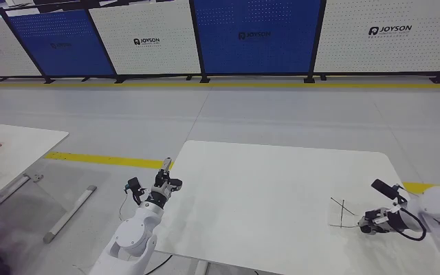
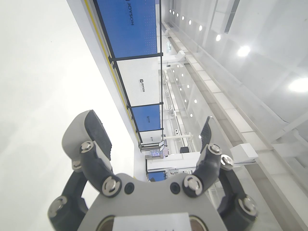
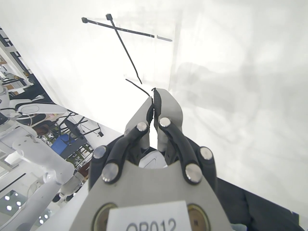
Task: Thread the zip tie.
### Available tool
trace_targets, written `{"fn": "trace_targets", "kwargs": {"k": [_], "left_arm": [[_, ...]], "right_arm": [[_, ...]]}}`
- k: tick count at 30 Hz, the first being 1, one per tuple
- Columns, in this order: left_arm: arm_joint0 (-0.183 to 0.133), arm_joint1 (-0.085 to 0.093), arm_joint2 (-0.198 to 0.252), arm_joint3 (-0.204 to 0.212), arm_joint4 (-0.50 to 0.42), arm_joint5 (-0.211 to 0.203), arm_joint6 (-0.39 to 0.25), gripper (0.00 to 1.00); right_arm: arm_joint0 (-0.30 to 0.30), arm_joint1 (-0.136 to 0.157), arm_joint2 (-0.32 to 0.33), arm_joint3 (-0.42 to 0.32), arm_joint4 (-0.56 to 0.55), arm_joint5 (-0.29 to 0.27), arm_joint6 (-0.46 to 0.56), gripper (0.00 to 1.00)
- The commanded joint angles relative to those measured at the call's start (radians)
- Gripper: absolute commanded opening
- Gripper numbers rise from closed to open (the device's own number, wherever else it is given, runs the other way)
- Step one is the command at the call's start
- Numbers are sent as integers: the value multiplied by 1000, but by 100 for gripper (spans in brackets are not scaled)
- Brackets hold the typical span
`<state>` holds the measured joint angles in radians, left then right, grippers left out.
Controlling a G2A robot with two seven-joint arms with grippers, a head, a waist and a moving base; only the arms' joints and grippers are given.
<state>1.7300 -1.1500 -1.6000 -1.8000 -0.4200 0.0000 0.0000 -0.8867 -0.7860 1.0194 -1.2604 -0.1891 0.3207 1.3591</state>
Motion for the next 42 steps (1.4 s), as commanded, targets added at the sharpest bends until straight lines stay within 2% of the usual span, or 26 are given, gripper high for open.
{"fn": "trace_targets", "kwargs": {"k": [1, 7, 11, 13, 17, 19, 35, 37, 40, 42], "left_arm": [[0, 0, 0, 0, 0, 0, 0, 100], [0, 0, 0, 0, 0, 0, 0, 100], [0, 0, 0, 0, 0, 0, 0, 100], [0, 0, 0, 0, 0, 0, 0, 100], [0, 0, 0, 0, 0, 0, 0, 100], [0, 0, 0, 0, 0, 0, 0, 100], [0, 0, 0, 0, 0, 0, 0, 100], [0, 0, 0, 0, 0, 0, 0, 100], [0, 0, 0, 0, 0, 0, 0, 100], [0, 0, 0, 0, 0, 0, 0, 100]], "right_arm": [[-7, 3, 10, -6, 4, -3, -3, 0], [-45, 20, 66, -39, 23, -18, -15, 0], [-91, 35, 132, -68, 67, -43, -39, 0], [-132, 46, 185, -85, 111, -77, -63, 0], [-233, 65, 296, -113, 223, -183, -105, 0], [-287, 73, 344, -126, 278, -254, -91, 0], [-297, 73, 347, -131, 289, -270, -94, 0], [-300, 70, 348, -133, 323, -297, -99, 0], [-296, 68, 361, -127, 410, -379, -47, 0], [-294, 67, 365, -140, 450, -410, -30, 0]]}}
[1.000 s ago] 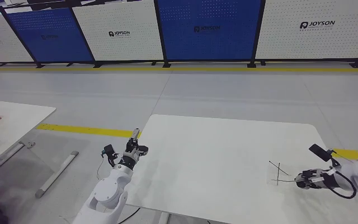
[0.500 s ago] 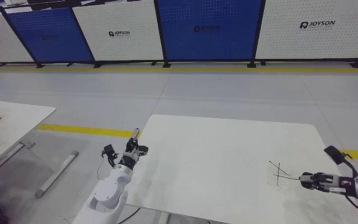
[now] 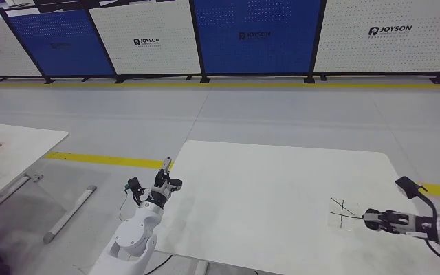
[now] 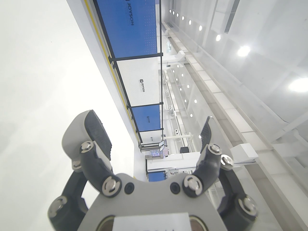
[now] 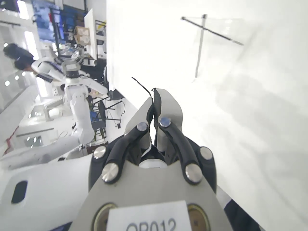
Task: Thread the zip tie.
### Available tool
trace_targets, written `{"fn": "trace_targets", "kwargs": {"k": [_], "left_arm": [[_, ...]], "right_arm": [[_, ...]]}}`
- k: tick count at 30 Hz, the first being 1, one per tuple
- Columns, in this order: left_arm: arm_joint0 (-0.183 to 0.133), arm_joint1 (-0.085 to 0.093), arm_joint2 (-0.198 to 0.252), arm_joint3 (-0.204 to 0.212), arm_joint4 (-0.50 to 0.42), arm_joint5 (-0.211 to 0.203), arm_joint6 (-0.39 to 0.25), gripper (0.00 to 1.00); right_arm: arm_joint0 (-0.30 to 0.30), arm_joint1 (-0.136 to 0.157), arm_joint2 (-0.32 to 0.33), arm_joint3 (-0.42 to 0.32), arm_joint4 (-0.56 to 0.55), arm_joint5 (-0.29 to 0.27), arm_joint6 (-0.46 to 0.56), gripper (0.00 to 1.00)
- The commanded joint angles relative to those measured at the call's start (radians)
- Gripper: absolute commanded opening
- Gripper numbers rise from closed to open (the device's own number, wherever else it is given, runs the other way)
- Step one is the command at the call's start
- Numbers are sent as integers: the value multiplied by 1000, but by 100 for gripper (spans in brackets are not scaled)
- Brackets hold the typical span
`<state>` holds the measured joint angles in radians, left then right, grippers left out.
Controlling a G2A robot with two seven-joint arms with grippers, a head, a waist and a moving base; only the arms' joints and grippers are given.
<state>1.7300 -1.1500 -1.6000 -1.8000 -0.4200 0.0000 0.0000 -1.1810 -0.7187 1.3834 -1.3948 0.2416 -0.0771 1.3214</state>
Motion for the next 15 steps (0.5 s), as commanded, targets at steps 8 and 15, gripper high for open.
{"fn": "trace_targets", "kwargs": {"k": [8, 15], "left_arm": [[0, 0, 0, 0, 0, 0, 0, 100], [0, 0, 0, 0, 0, 0, 0, 100]], "right_arm": [[46, -15, -66, -78, 15, 25, 0, 0], [46, -15, -66, -78, 15, 25, 0, 0]]}}
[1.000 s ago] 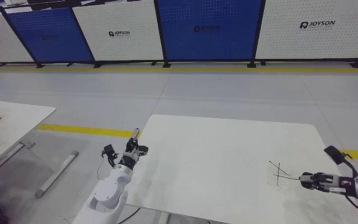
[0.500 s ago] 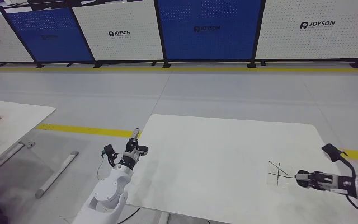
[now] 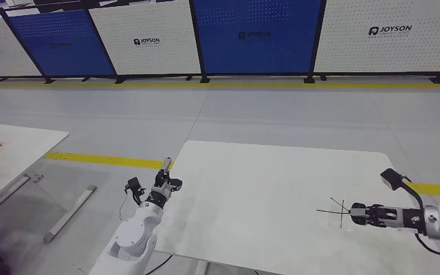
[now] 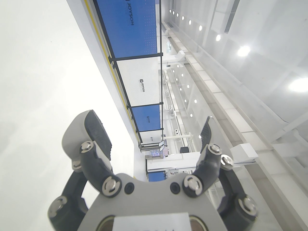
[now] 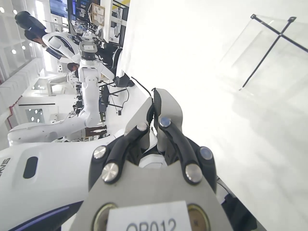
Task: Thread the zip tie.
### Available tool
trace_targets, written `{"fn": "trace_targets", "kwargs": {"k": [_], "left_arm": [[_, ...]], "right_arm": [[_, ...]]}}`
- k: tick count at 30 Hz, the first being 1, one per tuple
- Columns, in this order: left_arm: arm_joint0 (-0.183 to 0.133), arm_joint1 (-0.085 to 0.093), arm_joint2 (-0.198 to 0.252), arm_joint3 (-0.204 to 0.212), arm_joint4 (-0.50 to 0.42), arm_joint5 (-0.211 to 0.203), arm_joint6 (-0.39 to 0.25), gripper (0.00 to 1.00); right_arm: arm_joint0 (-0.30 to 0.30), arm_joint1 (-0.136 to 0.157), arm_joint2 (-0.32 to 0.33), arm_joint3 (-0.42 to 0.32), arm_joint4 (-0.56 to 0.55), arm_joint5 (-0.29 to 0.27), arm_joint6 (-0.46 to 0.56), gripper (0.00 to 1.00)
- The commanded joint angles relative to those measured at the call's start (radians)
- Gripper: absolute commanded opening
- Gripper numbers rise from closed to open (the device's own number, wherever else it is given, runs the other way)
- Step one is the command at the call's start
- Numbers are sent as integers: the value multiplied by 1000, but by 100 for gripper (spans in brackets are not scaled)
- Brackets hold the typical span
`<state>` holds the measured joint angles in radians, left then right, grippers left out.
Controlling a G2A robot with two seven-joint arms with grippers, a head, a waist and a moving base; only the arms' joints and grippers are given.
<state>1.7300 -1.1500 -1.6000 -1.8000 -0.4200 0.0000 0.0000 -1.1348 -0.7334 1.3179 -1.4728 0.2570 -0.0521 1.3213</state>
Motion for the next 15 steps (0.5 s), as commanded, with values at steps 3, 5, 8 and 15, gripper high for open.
{"fn": "trace_targets", "kwargs": {"k": [3, 5, 8, 15], "left_arm": [[0, 0, 0, 0, 0, 0, 0, 100], [0, 0, 0, 0, 0, 0, 0, 100], [0, 0, 0, 0, 0, 0, 0, 100], [0, 0, 0, 0, 0, 0, 0, 100]], "right_arm": [[0, 0, 0, 0, 0, 0, 0, 0], [0, 0, 0, 0, 0, 0, 0, 0], [0, 0, 0, 0, 0, 0, 0, 0], [-18, 0, 16, -46, -14, -29, -65, 0]]}}
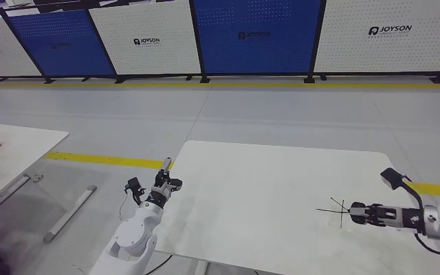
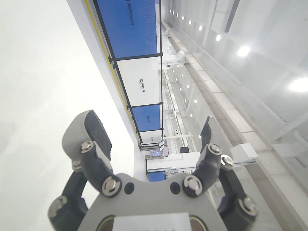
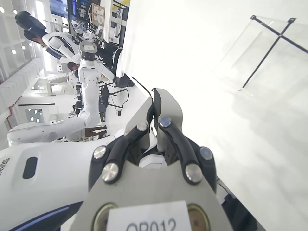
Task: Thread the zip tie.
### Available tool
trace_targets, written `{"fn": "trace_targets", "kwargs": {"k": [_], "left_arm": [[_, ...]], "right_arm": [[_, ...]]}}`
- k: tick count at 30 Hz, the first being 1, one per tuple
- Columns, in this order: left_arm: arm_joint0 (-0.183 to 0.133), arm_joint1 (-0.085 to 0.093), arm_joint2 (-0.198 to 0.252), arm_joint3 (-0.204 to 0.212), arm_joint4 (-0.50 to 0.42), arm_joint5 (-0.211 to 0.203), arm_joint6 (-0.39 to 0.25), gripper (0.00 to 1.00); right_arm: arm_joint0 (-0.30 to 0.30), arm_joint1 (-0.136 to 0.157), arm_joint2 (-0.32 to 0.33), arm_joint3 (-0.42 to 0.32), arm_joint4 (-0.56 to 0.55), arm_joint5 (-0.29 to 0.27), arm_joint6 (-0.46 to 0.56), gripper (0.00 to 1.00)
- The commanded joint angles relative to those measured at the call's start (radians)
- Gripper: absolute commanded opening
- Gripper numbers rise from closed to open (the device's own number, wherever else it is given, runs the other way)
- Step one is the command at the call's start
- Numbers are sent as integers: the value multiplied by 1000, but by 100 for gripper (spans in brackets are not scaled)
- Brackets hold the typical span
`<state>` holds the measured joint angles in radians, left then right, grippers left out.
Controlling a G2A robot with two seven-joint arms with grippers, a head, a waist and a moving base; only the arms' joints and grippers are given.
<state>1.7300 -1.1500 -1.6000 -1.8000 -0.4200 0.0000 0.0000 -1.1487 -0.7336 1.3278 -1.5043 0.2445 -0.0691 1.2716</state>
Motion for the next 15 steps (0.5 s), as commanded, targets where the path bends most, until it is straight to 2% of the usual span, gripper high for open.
{"fn": "trace_targets", "kwargs": {"k": [1, 4, 7, 10, 12, 14, 15], "left_arm": [[0, 0, 0, 0, 0, 0, 0, 100], [0, 0, 0, 0, 0, 0, 0, 100], [0, 0, 0, 0, 0, 0, 0, 100], [0, 0, 0, 0, 0, 0, 0, 100], [0, 0, 0, 0, 0, 0, 0, 100], [0, 0, 0, 0, 0, 0, 0, 100], [0, 0, 0, 0, 0, 0, 0, 100]], "right_arm": [[-10, 1, 16, -33, 1, -33, -29, 0], [-32, 3, 36, -93, -5, -78, -70, 0], [-35, -1, 23, -157, -37, -86, -106, 0], [-11, -9, -19, -195, -64, -80, -126, 0], [17, -16, -55, -212, -124, -85, -159, 0], [45, -23, -86, -202, -170, -87, -186, 0], [66, -29, -120, -191, -191, -79, -166, 0]]}}
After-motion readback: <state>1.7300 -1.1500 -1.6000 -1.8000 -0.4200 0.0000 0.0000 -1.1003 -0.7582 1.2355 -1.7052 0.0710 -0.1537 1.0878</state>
